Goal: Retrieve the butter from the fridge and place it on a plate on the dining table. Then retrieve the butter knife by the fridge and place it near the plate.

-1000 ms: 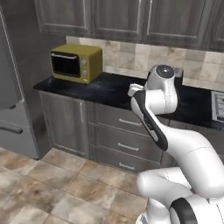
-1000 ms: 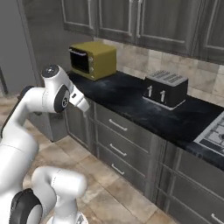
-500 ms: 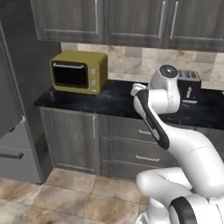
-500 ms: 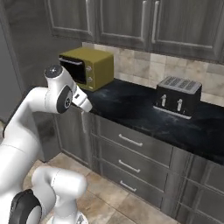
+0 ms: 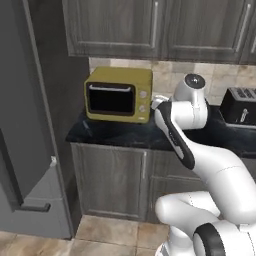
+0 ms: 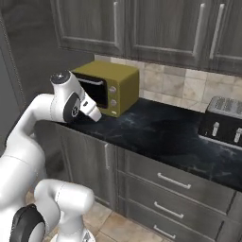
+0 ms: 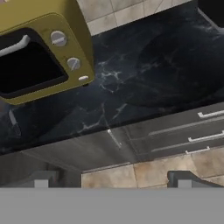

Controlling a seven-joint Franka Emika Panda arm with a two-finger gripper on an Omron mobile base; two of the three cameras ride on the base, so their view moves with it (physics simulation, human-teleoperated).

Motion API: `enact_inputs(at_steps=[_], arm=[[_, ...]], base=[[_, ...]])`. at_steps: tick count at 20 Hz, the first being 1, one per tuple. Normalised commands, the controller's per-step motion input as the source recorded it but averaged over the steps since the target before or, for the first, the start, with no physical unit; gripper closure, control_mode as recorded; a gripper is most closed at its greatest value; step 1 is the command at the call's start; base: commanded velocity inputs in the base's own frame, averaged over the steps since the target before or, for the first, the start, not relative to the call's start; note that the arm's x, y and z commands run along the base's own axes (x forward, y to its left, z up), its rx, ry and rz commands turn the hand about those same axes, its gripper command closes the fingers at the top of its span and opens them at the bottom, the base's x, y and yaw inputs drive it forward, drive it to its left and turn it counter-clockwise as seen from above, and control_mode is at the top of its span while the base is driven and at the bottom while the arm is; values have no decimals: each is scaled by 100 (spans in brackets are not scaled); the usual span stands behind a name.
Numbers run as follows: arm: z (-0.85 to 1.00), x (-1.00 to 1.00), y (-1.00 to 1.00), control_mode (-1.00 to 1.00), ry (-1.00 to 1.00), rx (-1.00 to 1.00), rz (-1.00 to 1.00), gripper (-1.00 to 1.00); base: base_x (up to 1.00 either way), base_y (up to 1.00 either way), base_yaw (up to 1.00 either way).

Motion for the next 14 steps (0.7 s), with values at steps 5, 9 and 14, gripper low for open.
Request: enact_inputs(at_steps=[5, 9, 14], arm=[[0, 0, 0, 100, 0, 0, 0, -100], [0, 0, 0, 100, 0, 0, 0, -100], [0, 0, 0, 100, 0, 0, 0, -100]], base=[[63, 61, -19], [51, 10, -18], [65, 13, -26]])
